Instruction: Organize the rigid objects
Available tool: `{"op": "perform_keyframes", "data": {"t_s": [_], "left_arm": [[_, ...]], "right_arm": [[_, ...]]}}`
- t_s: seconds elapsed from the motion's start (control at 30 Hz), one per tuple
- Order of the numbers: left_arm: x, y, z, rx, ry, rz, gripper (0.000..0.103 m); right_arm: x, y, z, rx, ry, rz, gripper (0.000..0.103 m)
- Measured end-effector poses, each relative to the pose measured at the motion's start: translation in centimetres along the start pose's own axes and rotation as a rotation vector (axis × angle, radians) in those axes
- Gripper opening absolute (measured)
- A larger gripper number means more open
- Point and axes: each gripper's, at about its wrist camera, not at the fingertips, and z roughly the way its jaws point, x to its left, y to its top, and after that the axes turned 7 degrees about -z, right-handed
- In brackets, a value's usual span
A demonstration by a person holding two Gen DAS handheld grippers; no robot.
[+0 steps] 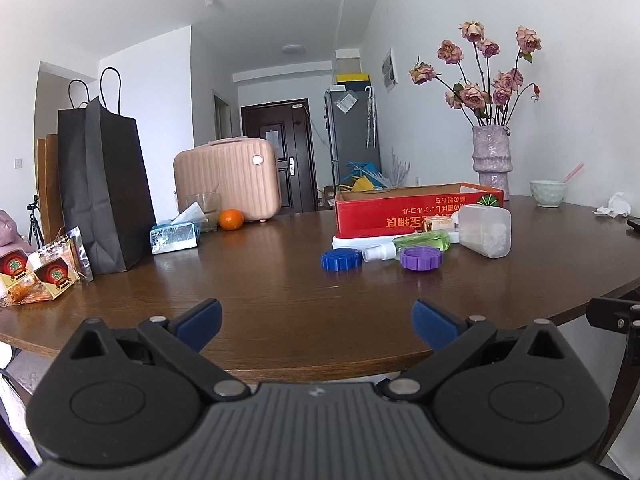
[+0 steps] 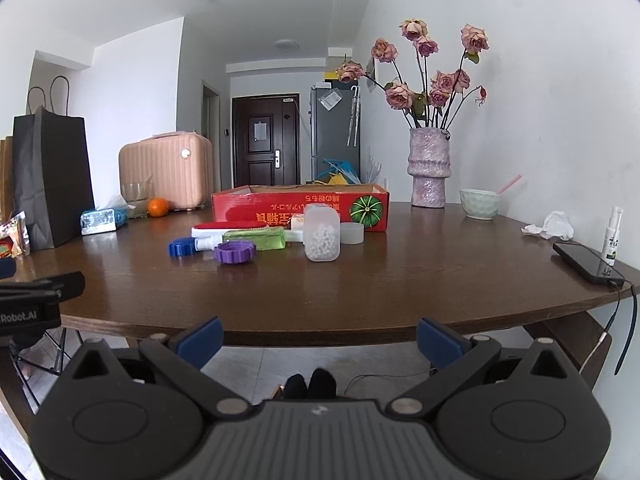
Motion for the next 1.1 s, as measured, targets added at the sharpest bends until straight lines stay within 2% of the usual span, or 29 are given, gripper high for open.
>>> {"op": "perform_keyframes", "data": {"t_s": [0.2,0.4,0.53,1.1], "left_arm": [[0.18,0.12,-0.21,-0.012,0.006,-0.002,0.103],[0.06,0.55,-0.13,-0.01,-0.004,-0.009,0.103],[-0.23,0.07,-0.34,-0.004,-0.036,0.011,0.103],[-0.28,-0.29,-0.58,-0.008,-0.035,0.026,0.103]], "right_arm": [[0.25,0.4,-0.68,-0.038,0.0,-0.017,0.103],[-0.15,0.33,-0.82,-0.041,-0.008,-0.001,0.103],[-0.3,0.1,-0.73,-0.035,-0.005,0.016,0.103],[0.38,-0.15,-0.51,-0.046,0.009,0.006,0.103]]}}
